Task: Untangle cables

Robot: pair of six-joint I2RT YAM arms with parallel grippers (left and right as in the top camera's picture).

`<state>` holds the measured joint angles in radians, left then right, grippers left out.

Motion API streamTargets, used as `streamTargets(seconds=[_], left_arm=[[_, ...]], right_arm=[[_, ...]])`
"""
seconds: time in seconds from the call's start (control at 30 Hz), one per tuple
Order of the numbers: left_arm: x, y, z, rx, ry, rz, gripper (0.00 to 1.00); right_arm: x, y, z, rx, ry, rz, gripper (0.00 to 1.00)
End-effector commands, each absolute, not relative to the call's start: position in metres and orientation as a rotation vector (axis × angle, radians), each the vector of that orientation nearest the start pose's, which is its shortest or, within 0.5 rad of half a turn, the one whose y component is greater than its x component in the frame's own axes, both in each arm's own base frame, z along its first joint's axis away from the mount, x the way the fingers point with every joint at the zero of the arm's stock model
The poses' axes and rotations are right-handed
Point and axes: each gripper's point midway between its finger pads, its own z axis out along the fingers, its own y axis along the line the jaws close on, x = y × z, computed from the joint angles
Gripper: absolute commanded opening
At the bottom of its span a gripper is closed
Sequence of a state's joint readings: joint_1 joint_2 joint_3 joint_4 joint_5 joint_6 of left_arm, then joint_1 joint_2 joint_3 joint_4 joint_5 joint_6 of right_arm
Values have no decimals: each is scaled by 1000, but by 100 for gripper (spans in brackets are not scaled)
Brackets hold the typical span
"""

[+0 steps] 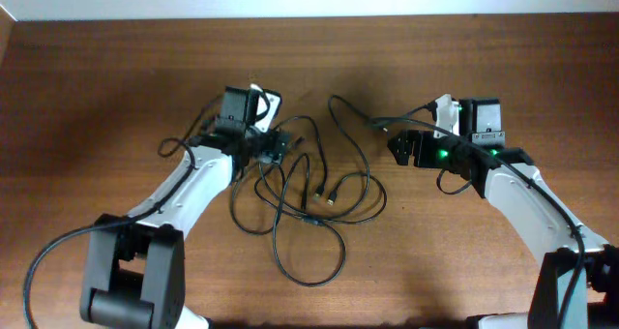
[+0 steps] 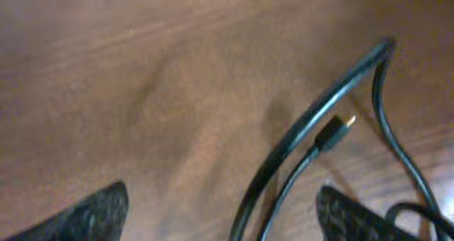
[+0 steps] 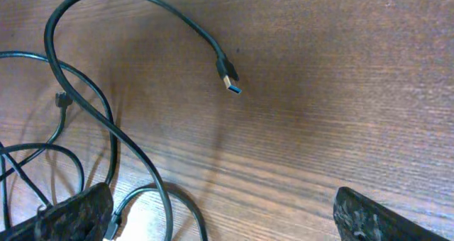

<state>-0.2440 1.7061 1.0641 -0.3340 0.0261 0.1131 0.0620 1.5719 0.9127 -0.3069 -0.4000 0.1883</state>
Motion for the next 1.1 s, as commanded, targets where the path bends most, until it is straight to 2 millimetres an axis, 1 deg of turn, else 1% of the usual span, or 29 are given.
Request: streamTargets(seconds=[0.0,0.03,0.07,0.1,0.13,0.2,0.23,0.27,0.3,0.43,0.5,0.53,0.57,0.6,0.63,0.67,0.73,0.83,0.87,0.9,0.93,0.97,1.07], left_arm=[[402,-120,31,543,2542,-167,59],[399,-119,19,548,2573,-170,36],[394,-118,9,553,2609,-169,0],[387,-116,5,557,2639,-169,0],[386,-116,9,546,2645,-171,0],[386,-116,26,440,2642,-196,0],[386,-116,42,399,2621,-210,0],[384,-117,57,395,2596,-220,0],[381,-116,88,361,2545,-234,0],[376,-115,162,143,2387,-330,0],[371,-113,191,-19,2323,-411,0],[367,-112,199,-37,2311,-424,0],[360,-111,196,-77,2339,-434,0],[346,-107,186,-188,2410,-455,0],[328,-100,169,-451,2502,-486,0],[321,-99,164,-496,2532,-483,0],[310,-99,157,-502,2589,-482,0],[301,-102,153,-497,2631,-498,0],[299,-101,151,-578,2632,-509,0],[297,-101,150,-752,2618,-539,0],[297,-96,146,-892,2588,-534,0],[297,-91,142,-946,2571,-498,0],[297,-90,142,-942,2572,-489,0]], right_arm=[[379,88,85,15,2526,596,99],[379,88,85,15,2526,596,98],[379,88,85,15,2526,596,98],[379,88,85,15,2526,596,98],[379,88,85,15,2526,596,98],[379,88,85,15,2526,595,98],[379,88,85,15,2526,596,99],[379,88,85,15,2526,596,98],[379,88,85,15,2526,596,99],[379,88,85,15,2526,595,99],[379,88,85,15,2526,595,98],[379,88,85,15,2526,596,98],[379,88,85,15,2526,596,98],[379,88,85,15,2526,596,99],[379,88,85,15,2526,596,98],[379,88,85,15,2526,596,98],[379,88,85,15,2526,596,98],[379,88,85,15,2526,596,99],[379,88,85,16,2526,596,98],[379,88,85,15,2526,596,99],[379,88,85,15,2526,596,98],[379,88,85,15,2526,596,98],[379,88,85,15,2526,596,98]])
